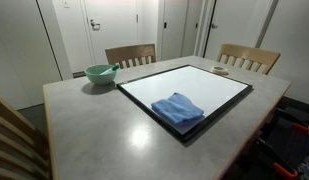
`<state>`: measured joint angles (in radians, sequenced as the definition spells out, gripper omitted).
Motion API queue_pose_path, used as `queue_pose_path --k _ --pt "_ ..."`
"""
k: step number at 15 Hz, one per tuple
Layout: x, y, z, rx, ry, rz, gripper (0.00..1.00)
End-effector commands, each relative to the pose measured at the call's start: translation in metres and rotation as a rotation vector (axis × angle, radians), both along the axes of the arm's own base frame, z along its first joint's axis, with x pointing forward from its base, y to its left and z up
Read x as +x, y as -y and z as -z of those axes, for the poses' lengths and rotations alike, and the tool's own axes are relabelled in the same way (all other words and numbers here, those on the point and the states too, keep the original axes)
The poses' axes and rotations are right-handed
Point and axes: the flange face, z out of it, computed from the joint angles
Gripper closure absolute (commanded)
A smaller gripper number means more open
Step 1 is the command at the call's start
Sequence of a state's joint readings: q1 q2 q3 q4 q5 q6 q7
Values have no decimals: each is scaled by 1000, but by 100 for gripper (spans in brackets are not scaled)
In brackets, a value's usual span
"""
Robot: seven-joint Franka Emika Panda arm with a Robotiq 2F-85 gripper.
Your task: Use the blue cloth to wipe the whiteboard
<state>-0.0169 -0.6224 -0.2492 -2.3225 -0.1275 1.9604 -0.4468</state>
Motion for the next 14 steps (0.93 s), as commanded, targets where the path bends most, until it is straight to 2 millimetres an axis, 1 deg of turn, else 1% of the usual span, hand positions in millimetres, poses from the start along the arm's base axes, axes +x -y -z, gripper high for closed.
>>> queue_pose_path --k 1,7,8,10,11,14 --pt "0 0 -1 0 -1 0 0" --pt "0 0 -1 0 -1 0 0" --pt "3 10 0 -4 -5 -32 0" --pt "11 18 5 -4 -10 -88 0" --pt "18 21 10 -1 -16 -123 0" --pt "44 21 32 13 -22 -219 0"
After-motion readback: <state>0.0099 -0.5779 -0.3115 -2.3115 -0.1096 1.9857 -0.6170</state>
